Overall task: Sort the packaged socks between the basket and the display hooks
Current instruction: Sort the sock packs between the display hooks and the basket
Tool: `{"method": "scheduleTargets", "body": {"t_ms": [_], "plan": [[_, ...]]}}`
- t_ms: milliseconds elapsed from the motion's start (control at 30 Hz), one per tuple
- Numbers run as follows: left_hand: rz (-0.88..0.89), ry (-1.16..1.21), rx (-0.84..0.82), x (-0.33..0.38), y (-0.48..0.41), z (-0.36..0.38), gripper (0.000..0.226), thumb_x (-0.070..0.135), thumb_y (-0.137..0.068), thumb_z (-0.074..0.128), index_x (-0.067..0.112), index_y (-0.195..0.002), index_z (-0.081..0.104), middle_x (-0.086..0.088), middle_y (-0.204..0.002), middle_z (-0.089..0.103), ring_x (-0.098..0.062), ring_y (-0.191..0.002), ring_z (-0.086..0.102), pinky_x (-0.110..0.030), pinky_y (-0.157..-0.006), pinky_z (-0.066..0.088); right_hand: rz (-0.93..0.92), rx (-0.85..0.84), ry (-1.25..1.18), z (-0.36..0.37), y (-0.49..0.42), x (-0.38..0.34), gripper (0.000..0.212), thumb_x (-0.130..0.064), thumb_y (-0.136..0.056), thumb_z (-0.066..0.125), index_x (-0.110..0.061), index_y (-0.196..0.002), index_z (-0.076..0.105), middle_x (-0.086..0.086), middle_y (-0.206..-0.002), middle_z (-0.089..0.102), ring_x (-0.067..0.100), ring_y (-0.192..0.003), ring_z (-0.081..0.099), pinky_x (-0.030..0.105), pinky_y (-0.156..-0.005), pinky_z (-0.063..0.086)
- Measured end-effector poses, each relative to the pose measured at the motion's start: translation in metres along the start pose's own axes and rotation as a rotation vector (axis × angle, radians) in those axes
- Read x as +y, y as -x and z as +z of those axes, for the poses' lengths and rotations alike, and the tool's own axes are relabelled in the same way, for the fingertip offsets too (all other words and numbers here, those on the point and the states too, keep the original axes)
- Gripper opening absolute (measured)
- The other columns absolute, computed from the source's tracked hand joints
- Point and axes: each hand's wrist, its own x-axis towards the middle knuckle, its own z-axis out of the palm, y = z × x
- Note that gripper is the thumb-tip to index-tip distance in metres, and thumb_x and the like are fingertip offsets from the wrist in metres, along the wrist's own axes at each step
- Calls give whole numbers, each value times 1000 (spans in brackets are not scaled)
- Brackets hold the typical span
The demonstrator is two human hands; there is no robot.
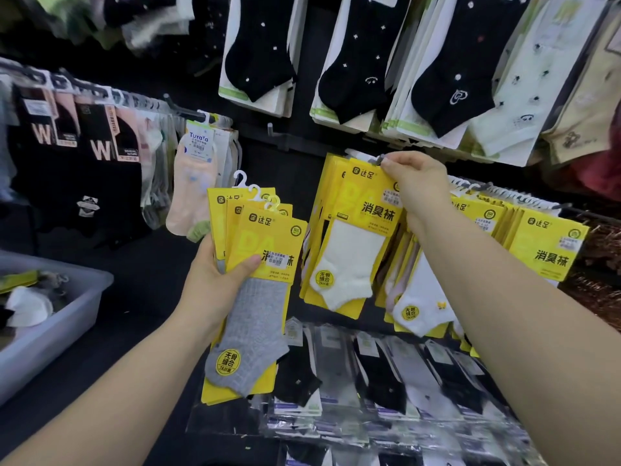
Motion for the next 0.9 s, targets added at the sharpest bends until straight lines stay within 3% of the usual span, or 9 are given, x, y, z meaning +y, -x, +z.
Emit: {"method": "scheduleTargets", "body": {"t_ms": [133, 267, 333, 400, 467, 567, 667, 767, 900], "plan": [[-8, -2, -7, 1, 1, -1, 40, 15, -83, 70, 29, -117, 54, 2, -111, 70, -16, -98, 70, -33, -78, 55, 51, 9, -18, 13, -4, 1, 13, -16, -91, 61, -25, -84, 69, -3, -88, 68, 16, -88, 63, 31, -77, 55], [-30, 26, -11, 3, 1, 4, 38, 14, -85, 69, 32, -114, 54, 2, -110, 71, -16, -97, 70, -34, -78, 56, 29, 61, 5, 15, -1, 4, 18, -14, -93, 56, -22, -100, 71, -6, -95, 65, 6, -82, 58, 14, -57, 48], [-51, 88, -11, 4, 1, 6, 36, 12, -85, 68, 31, -113, 55, 1, -108, 72, -17, -95, 71, -30, -72, 58, -44, 132, 146, 10, 7, 12, 23, -13, -93, 55, -22, -112, 64, -1, -116, 58, 8, -91, 57, 12, -63, 45], [-78, 146, -19, 5, 2, 9, 37, 11, -85, 67, 26, -117, 55, 0, -106, 73, -18, -93, 72, -27, -65, 59, -156, 179, 264, 8, 23, 20, 24, -15, -91, 58, -24, -113, 55, 2, -122, 50, 15, -104, 53, 13, -76, 45], [-103, 190, -36, 6, 4, 14, 41, 11, -83, 68, 22, -121, 54, -1, -104, 74, -19, -90, 73, -27, -62, 58, -184, 23, 248, 16, 49, 27, 22, -27, -87, 63, -27, -106, 50, -1, -114, 51, 13, -100, 51, 25, -81, 46], [-112, 219, -85, 5, 9, 25, 49, 15, -75, 72, 19, -121, 54, -5, -107, 73, -23, -93, 72, -31, -65, 60, -74, -271, 214, 32, 82, 31, 37, -48, -77, 70, -32, -97, 45, -7, -99, 51, 8, -87, 52, 25, -64, 43], [-118, 263, -126, 4, 12, 32, 54, 16, -70, 74, 19, -120, 54, -8, -109, 72, -27, -95, 72, -34, -66, 59, -49, -286, 169, 31, 85, 31, 32, -36, -75, 76, -33, -89, 47, -3, -89, 49, 17, -84, 56, 37, -69, 52], [-128, 280, -130, 1, 12, 33, 50, 22, -70, 73, 22, -117, 55, -6, -109, 73, -24, -94, 72, -31, -65, 59, 4, -373, 81, 21, 77, 32, 20, -21, -80, 74, -32, -86, 58, -7, -93, 55, 13, -85, 59, 22, -65, 53], [-123, 245, -127, -5, 10, 30, 46, 30, -72, 69, 24, -116, 57, -4, -111, 72, -22, -99, 70, -35, -76, 55, 77, -425, -4, 10, 71, 38, 21, -9, -83, 69, -27, -89, 61, -2, -109, 63, 18, -101, 61, 25, -74, 51]]}}
